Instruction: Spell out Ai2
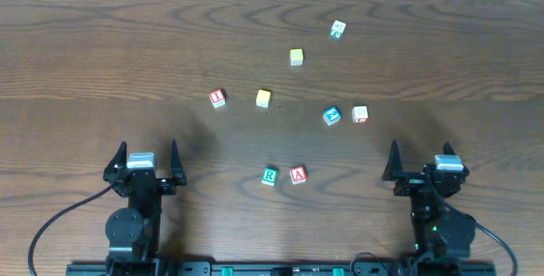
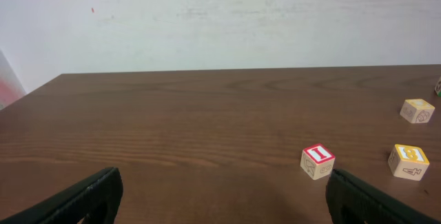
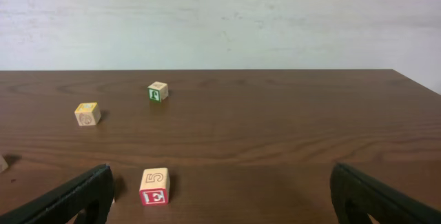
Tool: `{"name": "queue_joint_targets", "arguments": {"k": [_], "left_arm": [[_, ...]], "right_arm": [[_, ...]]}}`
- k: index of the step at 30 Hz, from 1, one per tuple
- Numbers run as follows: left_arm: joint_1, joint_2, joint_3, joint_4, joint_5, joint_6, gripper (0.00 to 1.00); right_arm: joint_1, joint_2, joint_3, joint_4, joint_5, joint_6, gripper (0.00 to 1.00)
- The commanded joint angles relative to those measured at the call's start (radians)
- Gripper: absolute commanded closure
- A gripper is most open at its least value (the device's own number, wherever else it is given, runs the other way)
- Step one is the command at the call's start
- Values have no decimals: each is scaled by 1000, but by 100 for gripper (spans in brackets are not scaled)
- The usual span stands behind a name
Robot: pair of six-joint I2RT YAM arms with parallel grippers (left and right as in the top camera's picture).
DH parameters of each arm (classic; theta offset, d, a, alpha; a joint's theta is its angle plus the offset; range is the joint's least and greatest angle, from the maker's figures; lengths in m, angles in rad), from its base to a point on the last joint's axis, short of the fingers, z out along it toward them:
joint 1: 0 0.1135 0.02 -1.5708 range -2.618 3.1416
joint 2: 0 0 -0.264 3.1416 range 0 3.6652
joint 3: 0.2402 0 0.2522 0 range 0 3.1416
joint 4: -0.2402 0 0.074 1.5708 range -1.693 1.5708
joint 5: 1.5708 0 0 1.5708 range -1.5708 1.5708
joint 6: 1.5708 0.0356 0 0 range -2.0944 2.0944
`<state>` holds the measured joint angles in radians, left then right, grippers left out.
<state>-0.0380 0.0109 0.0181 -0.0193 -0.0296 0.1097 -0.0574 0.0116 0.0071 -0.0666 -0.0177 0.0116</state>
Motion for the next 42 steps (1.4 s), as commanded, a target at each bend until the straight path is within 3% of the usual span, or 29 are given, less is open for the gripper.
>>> {"name": "queue_joint_targets", "arguments": {"k": [1,42], "left_arm": [[5,-6,-13,-55,-10,14,4],[5,-6,-13,-3,20,14,5]], "right_arm": [[6,-5,-2,-5,3,10,1],[6,-5,-2,-5,3,10,1]]}}
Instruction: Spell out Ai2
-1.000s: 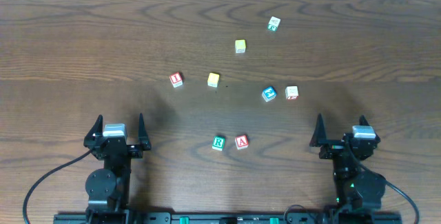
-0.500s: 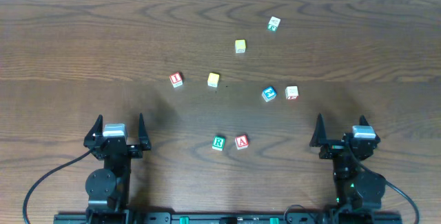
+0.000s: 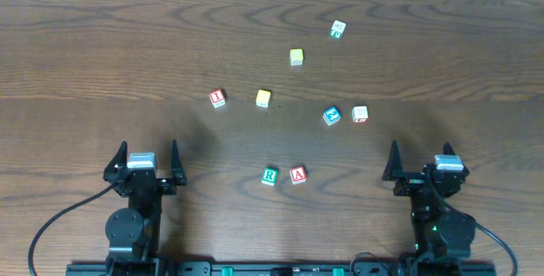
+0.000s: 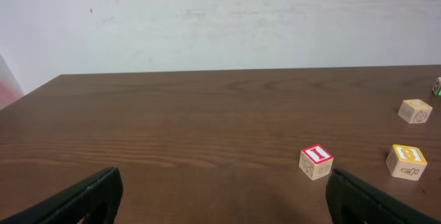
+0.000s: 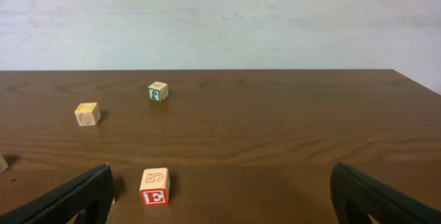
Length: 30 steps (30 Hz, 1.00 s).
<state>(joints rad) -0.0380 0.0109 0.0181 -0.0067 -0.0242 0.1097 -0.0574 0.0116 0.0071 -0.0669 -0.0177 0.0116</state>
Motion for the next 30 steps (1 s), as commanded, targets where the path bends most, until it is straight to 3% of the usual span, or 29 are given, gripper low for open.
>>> {"name": "queue_joint_targets", "arguments": {"k": [1,8,10,17,23,30], "left_arm": [[5,-6,-13,12,31,13,4],[5,-6,-8,407,105,13,5],[5,-6,41,445,149,-22,5],[5,3,327,228,148,-61,5],[5,112,620,-32,148,-96,4],[5,498,1076,-438,212,-156,4]], "right_arm": [[6,-5,-2,-5,3,10,1],[6,-5,-2,-5,3,10,1],[6,-5,-2,-5,3,10,1],[6,-5,-2,-5,3,10,1],[6,-5,-2,-5,3,10,1],[6,-5,-2,-5,3,10,1]]}}
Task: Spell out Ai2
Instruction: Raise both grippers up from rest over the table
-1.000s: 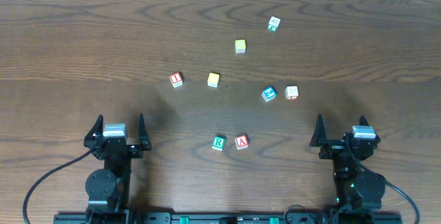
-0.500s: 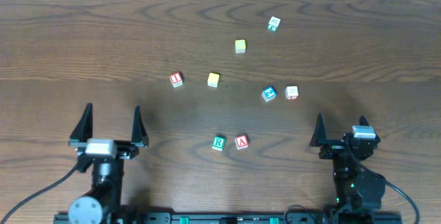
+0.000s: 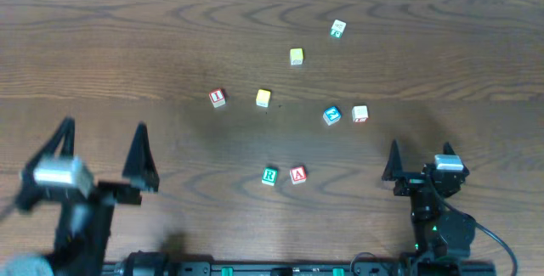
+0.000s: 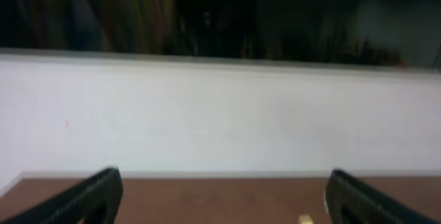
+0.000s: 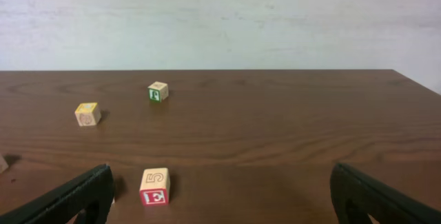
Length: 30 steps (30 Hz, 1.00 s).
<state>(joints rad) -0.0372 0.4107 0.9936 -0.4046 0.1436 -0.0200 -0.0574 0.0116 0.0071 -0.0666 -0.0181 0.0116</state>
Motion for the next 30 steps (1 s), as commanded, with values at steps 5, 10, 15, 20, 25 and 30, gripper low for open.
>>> {"name": "queue_joint_targets", "arguments": {"k": [5,10,15,20,25,30], "left_arm": [[4,451,444,-353,148,-25,5],[3,731,671,-535,230,-25,4],[2,880,698,-524,230,11,5],[-18,999,698,-513,204,24,5],[-36,1049,698,-564,204,24,5],[-35,1052,698,-578,201,28,5]], "right_arm": [[5,-5,-2,45,6,11,1],[6,-5,58,189,-93,75,1],[5,90,298,-41,-34,81,1],[5,421,633,-222,-34,87,1],[6,858,1058,-608,-25,90,1],[6,1196,1303,-845,-66,94,1]]}}
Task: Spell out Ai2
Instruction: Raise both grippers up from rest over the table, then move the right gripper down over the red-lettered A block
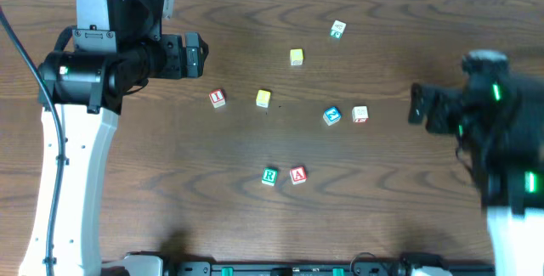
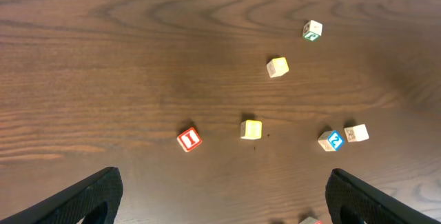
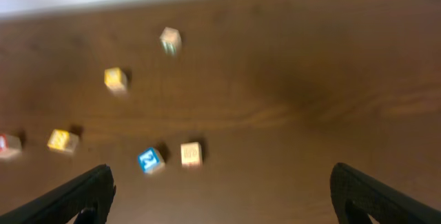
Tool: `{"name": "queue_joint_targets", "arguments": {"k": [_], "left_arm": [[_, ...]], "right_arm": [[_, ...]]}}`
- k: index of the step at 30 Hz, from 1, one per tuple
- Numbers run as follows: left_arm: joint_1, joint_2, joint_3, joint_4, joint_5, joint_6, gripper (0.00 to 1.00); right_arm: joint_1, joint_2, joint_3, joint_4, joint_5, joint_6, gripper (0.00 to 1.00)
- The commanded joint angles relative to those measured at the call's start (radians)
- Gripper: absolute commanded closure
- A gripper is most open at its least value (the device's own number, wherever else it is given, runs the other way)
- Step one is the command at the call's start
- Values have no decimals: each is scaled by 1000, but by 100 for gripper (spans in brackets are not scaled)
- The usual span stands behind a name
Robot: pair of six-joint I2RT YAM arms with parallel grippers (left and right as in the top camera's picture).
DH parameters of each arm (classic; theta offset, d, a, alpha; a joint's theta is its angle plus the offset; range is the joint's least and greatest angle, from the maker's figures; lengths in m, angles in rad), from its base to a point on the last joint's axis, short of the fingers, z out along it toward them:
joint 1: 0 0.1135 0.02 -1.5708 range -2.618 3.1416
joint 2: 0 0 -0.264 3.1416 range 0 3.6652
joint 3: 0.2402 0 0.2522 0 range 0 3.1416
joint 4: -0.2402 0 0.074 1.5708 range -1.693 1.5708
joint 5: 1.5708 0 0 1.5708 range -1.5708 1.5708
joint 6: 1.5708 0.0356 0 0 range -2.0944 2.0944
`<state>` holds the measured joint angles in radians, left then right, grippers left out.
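Observation:
The red A block lies at the front centre beside a green R block. Left of centre sits the red I block, which is also in the left wrist view. Right of centre is the blue 2 block, showing in both wrist views. My left gripper hangs open high over the back left, holding nothing. High over the right side, my right gripper is open too and blurred.
Two yellow blocks lie near the middle. A green and white block sits at the back. A white block with red print lies next to the 2 block. The table's far edge meets a white wall.
The left arm has gone from the front left to high over the back left, looking down at the blocks. The right arm has left its rest and risen. No block moved.
Both arms rested at the front edge with open grippers at the first two moments. Then the left arm was lifted and blurred while the right stayed put. Now both are raised over the table, and the blocks lie where they were.

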<state>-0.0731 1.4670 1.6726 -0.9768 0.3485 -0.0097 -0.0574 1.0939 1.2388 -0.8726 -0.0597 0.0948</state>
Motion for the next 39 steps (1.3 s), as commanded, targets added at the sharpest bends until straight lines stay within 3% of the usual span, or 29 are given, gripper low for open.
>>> {"name": "queue_joint_targets", "arguments": {"k": [1,4,7,10,14,19,24,27,31,35,39], "left_arm": [[0,-2,19,-17,-9,37,5],[0,11,18,-83,-45,138,5],[0,49,17,-162,-150,117,5],[0,122,16,-230,-198,87,5],[0,213,-15,-246,-119,79,4],[2,109,-204,-118,-169,54,5],[1,-3,-320,-121,-193,51,5],[0,-23,-340,-120,-206,24,5],[0,-23,-340,-106,-201,20,5],[0,-23,-340,-105,-199,3,5],[0,-23,-340,-92,-198,-14,5]], "right_arm": [[6,174,92,-42,-51,45,1],[6,304,103,-51,-227,47,1],[18,399,103,-115,-257,63,1],[97,454,103,-212,-57,182,1],[317,450,100,-249,103,227,1],[544,397,-44,-166,204,375,1],[605,374,-196,-40,149,407,1],[607,374,-286,63,81,406,7],[615,374,-332,89,13,438,8],[679,374,-340,48,-5,481,11],[787,374,-340,113,-5,480,10]]}}
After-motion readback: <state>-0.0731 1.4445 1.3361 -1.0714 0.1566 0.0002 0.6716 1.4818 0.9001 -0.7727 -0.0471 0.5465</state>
